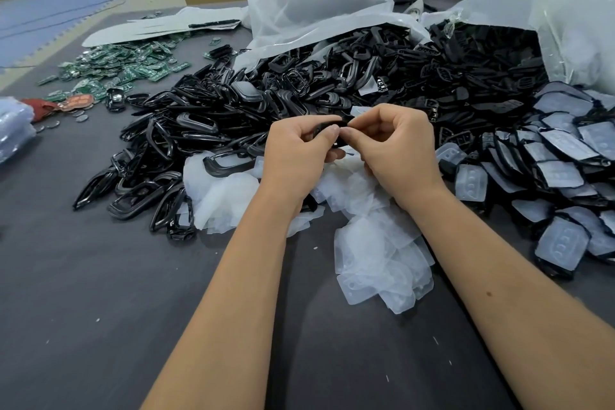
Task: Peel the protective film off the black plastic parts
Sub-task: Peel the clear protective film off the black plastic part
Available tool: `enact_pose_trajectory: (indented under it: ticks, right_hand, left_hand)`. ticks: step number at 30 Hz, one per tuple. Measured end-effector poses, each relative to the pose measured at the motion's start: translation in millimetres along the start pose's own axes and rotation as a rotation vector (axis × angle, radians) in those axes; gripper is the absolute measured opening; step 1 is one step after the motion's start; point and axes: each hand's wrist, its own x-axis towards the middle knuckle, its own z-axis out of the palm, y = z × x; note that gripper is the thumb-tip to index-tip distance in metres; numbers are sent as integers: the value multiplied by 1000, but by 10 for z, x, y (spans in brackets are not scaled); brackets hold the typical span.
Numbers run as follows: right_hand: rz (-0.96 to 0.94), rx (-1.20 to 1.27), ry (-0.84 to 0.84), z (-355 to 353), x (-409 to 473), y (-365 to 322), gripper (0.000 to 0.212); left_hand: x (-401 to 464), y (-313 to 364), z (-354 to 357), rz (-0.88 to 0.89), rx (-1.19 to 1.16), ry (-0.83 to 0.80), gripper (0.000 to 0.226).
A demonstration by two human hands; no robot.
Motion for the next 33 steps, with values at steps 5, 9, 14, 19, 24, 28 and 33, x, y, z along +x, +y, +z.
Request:
enact_pose_trajectory:
  ticks: [5, 9, 14, 19, 24, 28, 33]
  right_hand:
    - [61, 2, -24, -15, 15, -11, 18]
    - [127, 68, -44, -28, 22, -16, 22]
    - [199, 255, -163, -96, 34, -61, 13]
    - [213, 224, -115, -93, 54, -102, 14]
    - [162, 93, -104, -77, 73, -116, 16]
    - [99, 78, -89, -73, 76, -148, 19]
    - [-126, -125, -314, -133, 54, -260, 23]
  left_hand:
    - [-4, -10, -2, -8, -14, -8, 22]
    - [-7, 3, -3, -1, -23, -13, 25]
    - [-10, 28, -50, 20, -72, -70, 28]
    - [-22, 22, -41, 64, -65, 19, 28]
    - [-13, 13, -13, 94, -35, 84, 27]
    - [-1, 34, -25, 111, -28, 114, 27]
    - [50, 60, -164, 106, -127, 302, 26]
